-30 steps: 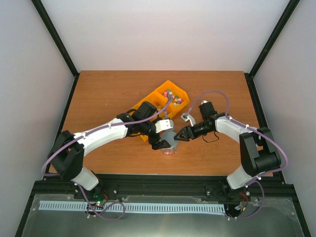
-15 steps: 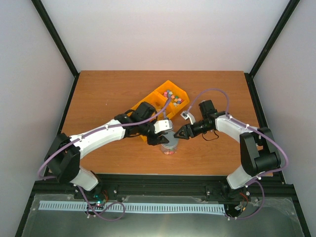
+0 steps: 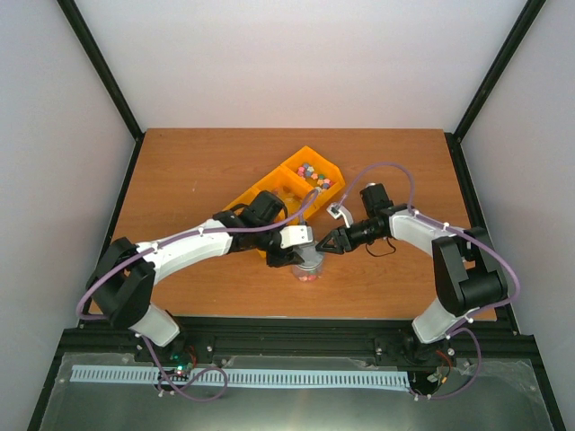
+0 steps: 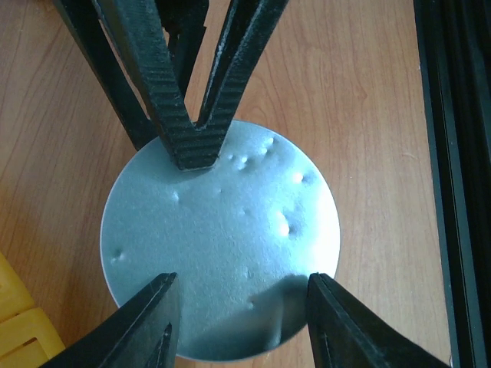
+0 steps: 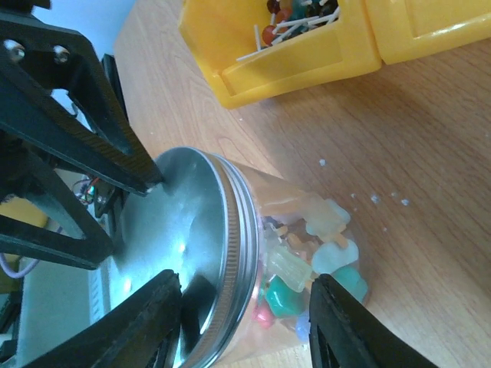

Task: Pack the candies

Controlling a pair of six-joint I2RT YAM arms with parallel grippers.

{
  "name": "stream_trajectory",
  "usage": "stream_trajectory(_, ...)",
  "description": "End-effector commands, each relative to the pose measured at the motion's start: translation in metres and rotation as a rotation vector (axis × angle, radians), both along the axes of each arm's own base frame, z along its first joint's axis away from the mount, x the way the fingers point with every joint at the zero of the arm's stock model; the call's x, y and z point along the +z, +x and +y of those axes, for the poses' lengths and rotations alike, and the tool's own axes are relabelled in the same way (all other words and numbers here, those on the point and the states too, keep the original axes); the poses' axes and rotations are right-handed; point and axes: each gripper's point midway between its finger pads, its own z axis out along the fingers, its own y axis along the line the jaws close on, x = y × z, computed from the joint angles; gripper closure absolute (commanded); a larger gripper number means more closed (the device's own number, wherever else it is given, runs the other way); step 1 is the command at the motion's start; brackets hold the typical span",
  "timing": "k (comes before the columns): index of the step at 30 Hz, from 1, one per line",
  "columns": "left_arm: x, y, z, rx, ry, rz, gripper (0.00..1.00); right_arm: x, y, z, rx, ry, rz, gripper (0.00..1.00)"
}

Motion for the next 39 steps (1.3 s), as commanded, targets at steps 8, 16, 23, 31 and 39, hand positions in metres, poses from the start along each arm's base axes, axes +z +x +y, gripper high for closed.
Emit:
stream_trajectory(8,-0.020,-0.007,0.015,-0.055,0.128,-0.043,0.51,-0.015,-0.010,-0.010,0.047,-0.081,-0.107,0.49)
stream_trajectory(16,-0.036,-0.004,0.029,-0.030,0.202,-0.027,0.52,-0.024,-0.006,-0.006,0.024,-0.076,-0.059,0.62)
stream_trajectory(23,-0.033,0.031,0.050,0.055,0.223,-0.047,0.54,-0.018,0.007,0.010,0.015,-0.041,-0.065,0.66)
stream_trajectory(31,-0.008,0.027,0.048,0.036,0.162,-0.038,0.53,-0.001,0.030,0.026,0.012,-0.014,-0.177,0.42)
stream_trajectory(39,0.034,0.025,0.045,0.091,0.076,-0.047,0.32,0.071,0.048,0.004,-0.022,0.011,-0.451,0.10)
